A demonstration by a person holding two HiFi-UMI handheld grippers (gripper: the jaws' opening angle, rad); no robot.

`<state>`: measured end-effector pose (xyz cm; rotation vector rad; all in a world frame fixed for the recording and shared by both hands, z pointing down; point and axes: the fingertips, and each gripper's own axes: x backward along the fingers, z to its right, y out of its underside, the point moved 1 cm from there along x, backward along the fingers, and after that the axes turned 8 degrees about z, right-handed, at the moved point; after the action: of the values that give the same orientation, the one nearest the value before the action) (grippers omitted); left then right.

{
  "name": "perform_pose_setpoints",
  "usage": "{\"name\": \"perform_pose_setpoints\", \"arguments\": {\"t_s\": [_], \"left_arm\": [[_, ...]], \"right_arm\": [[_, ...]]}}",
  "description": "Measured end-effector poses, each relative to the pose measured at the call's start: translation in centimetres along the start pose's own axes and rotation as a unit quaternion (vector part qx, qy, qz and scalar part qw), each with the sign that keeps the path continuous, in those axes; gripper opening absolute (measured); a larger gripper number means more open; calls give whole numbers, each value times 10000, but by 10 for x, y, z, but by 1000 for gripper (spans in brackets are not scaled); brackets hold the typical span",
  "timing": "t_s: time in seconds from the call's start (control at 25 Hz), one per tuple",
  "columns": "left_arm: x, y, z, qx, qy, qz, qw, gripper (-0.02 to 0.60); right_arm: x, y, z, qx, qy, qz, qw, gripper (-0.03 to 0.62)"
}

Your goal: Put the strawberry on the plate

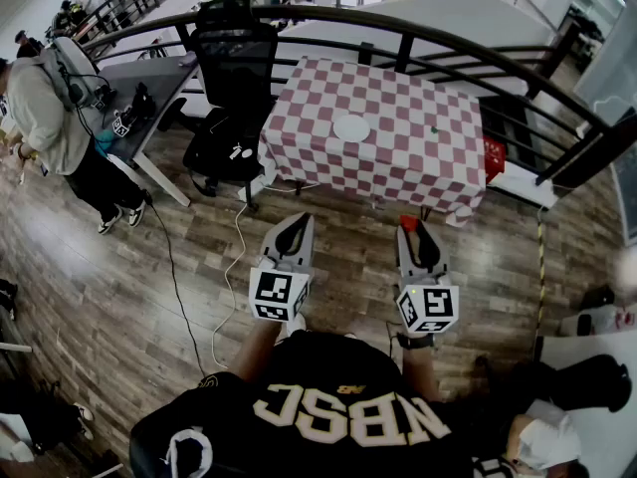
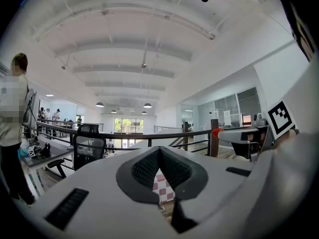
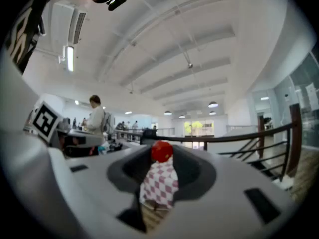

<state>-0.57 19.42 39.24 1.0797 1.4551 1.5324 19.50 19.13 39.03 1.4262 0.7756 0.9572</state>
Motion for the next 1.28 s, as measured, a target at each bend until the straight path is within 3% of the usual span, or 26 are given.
{"name": "perform_pose_setpoints", "arguments": {"t_s": [0.28,0.64,0.8,1.04,1.28], "left_arm": [[17,1,34,-63,31,-88,9999,15],[31,28,84,-122,300,-323,9990,15],[31,45,81,-131,349,-536,9979,15],[-23,67,59,87,594,-611,9963,15],[-117,86,12,245,1043,-606,9924,15]], "right_arm": [[37,-11,-3,868,-81,29,9962,144],[85,14,23,208,346,-91,9991,144],[81,27,25,99,375,-185,9991,144],[51,49,38,133,526,-404,9977,144],[-31,89,57,175,691,-949,9929,144]]}}
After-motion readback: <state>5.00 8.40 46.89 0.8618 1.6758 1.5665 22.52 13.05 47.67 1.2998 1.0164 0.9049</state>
